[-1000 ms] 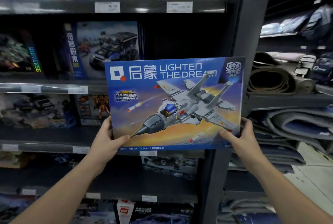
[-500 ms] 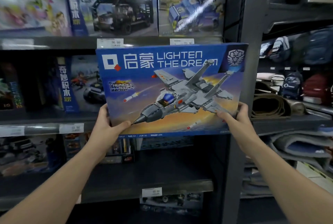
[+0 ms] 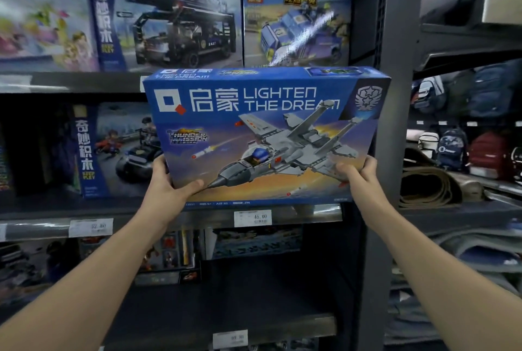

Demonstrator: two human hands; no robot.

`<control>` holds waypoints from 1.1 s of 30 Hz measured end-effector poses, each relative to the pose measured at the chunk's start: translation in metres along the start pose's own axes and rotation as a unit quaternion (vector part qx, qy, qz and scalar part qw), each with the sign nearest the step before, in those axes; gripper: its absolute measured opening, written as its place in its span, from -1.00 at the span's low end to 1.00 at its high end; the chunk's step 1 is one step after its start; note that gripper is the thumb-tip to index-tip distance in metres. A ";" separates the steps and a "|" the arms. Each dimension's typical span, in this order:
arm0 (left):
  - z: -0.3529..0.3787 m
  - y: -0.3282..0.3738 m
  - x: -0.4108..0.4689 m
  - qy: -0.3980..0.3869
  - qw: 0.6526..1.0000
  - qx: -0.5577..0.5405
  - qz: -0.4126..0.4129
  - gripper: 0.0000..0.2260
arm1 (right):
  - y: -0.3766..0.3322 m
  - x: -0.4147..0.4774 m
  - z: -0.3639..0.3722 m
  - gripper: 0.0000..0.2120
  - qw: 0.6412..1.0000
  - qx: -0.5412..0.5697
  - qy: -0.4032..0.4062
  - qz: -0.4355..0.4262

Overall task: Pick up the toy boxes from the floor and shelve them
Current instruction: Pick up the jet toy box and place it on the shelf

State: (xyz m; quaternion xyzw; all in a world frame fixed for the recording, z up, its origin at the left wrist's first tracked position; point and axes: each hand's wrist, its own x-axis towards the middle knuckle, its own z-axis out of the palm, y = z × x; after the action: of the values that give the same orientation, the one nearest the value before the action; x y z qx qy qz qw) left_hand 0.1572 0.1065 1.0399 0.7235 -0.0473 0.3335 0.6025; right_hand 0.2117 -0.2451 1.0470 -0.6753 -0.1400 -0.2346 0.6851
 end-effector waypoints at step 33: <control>0.050 -0.080 0.078 -0.005 0.994 0.096 -0.060 -0.28 | 0.077 0.101 0.022 -0.46 0.986 -0.121 -0.043 0.104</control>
State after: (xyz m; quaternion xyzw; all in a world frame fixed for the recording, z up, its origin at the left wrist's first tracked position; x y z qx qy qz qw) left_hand 0.2761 0.1086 1.0121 0.7813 0.0253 0.2962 0.5488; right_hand 0.3401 -0.2386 1.0331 -0.7736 -0.0690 -0.1474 0.6124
